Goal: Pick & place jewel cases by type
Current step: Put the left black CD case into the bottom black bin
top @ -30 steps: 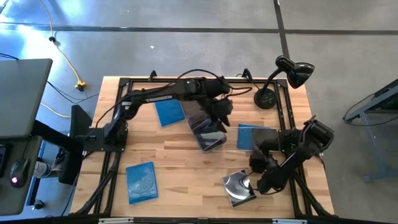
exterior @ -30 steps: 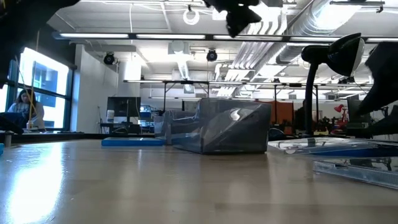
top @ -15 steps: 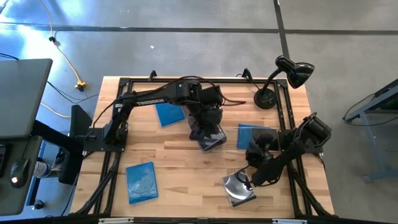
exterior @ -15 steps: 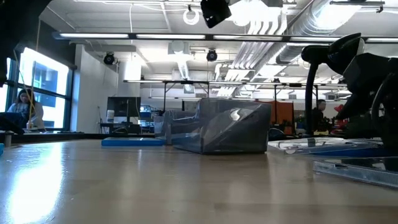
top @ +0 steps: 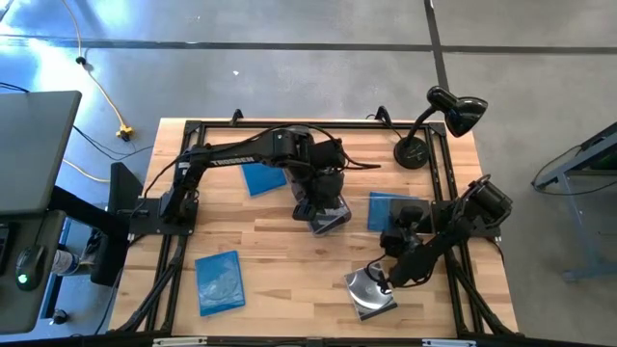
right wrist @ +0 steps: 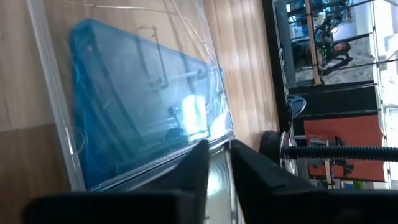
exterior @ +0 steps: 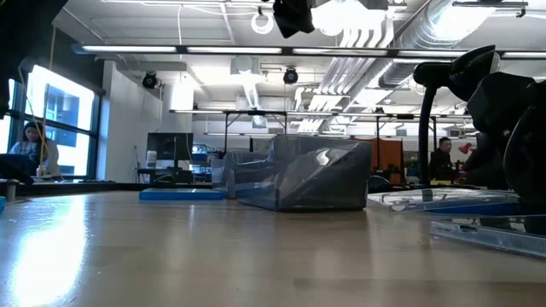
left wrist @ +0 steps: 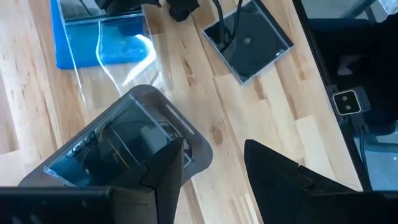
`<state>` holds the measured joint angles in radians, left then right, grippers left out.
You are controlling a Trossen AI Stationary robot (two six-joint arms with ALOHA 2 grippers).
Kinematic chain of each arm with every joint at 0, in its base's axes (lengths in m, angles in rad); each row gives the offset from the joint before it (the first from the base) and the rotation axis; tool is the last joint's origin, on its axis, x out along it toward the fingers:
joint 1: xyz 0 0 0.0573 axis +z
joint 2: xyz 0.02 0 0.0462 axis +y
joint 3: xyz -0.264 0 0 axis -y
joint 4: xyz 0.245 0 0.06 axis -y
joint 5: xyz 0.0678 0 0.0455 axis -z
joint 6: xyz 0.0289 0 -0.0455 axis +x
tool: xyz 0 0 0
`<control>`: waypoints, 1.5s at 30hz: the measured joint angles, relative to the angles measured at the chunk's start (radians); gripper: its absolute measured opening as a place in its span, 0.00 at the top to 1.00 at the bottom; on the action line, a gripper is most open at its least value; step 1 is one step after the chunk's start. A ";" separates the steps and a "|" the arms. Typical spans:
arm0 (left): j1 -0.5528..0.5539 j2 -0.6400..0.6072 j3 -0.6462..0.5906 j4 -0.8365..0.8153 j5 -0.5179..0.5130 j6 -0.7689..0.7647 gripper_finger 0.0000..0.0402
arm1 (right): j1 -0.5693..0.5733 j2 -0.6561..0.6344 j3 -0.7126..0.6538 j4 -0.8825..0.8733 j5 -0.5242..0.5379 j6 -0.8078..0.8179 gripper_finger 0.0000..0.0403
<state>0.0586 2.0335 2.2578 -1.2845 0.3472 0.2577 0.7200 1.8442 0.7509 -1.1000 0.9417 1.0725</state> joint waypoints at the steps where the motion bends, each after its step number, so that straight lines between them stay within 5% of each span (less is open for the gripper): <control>1: 0.000 0.000 0.000 0.000 0.000 0.000 0.58 | 0.000 0.000 0.000 -0.001 -0.002 0.000 0.90; 5: 0.000 0.000 0.000 0.000 0.000 0.000 0.58 | 0.000 0.000 0.000 -0.008 -0.010 0.001 0.98; 12: 0.000 0.000 0.000 0.003 -0.003 -0.001 0.58 | -0.014 -0.023 0.046 -0.028 -0.220 -0.034 0.82; 19: 0.000 0.000 0.000 0.003 -0.002 -0.002 0.58 | 0.003 -0.027 0.212 -0.055 -0.216 -0.247 0.68; 28: 0.000 0.000 0.000 0.002 0.000 -0.004 0.58 | 0.029 -0.027 0.348 -0.056 -0.323 -0.206 0.57; 41: 0.000 0.000 0.000 0.003 0.001 -0.003 0.58 | 0.054 -0.028 0.291 0.088 -0.400 -0.238 0.40; 45: 0.000 0.000 0.000 0.003 0.001 -0.003 0.58 | 0.054 -0.028 0.226 0.127 -0.351 -0.234 0.40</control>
<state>0.0582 2.0335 2.2578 -1.2819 0.3485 0.2543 0.7742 1.8164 0.9766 -0.9728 0.5903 0.8382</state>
